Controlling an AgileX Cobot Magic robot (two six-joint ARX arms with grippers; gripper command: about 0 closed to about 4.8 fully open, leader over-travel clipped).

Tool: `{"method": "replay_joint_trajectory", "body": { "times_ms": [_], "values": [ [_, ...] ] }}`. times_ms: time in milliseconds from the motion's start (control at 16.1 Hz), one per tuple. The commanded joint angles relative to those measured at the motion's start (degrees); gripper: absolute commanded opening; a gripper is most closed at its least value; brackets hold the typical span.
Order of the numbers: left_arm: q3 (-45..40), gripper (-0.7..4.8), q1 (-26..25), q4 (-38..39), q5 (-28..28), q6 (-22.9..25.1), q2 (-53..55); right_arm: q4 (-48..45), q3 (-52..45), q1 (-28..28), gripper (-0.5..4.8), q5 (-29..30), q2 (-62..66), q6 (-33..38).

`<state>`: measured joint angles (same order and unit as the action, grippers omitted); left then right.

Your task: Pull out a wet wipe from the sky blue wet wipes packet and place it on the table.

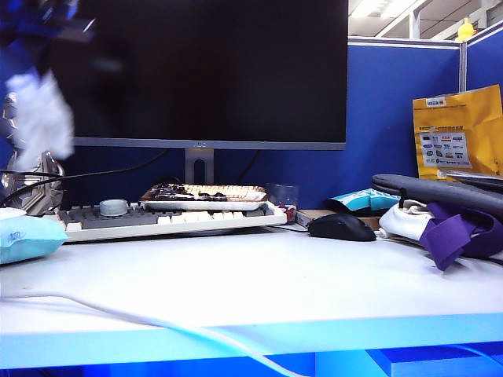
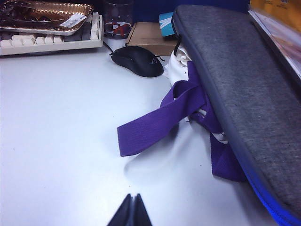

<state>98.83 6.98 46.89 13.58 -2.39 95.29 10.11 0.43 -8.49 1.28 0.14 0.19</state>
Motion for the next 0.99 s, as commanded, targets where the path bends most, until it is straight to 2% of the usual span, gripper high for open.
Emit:
{"method": "replay_joint_trajectory", "body": {
  "times_ms": [62,249,373,559,994],
  "values": [
    [4.83,-0.06,4.63,3.06,-1.95,-0.17,-0.42,-0.33,-0.04,-0.02,-0.01,-0.07,0.02,0.15],
    [7.91,-0.06,9.33,5.86,-6.40,0.00,-0.39,-0.33,-0.04,0.00,-0.01,-0.07,0.02,0.15],
    [9.38,-0.06,11.74,6.21,-17.64,-0.33,-0.46,-0.33,-0.04,0.00,-0.01,-0.07,0.02,0.15],
    [9.44,-0.05,12.87,5.75,-26.16,-1.16,-0.35,-0.33,-0.04,0.00,-0.01,-0.09,0.02,0.15],
    [9.38,-0.06,20.94,4.68,-26.23,-0.79,2.67,-0.42,-0.04,-0.02,-0.01,-0.11,0.02,0.15]
  ]
}}
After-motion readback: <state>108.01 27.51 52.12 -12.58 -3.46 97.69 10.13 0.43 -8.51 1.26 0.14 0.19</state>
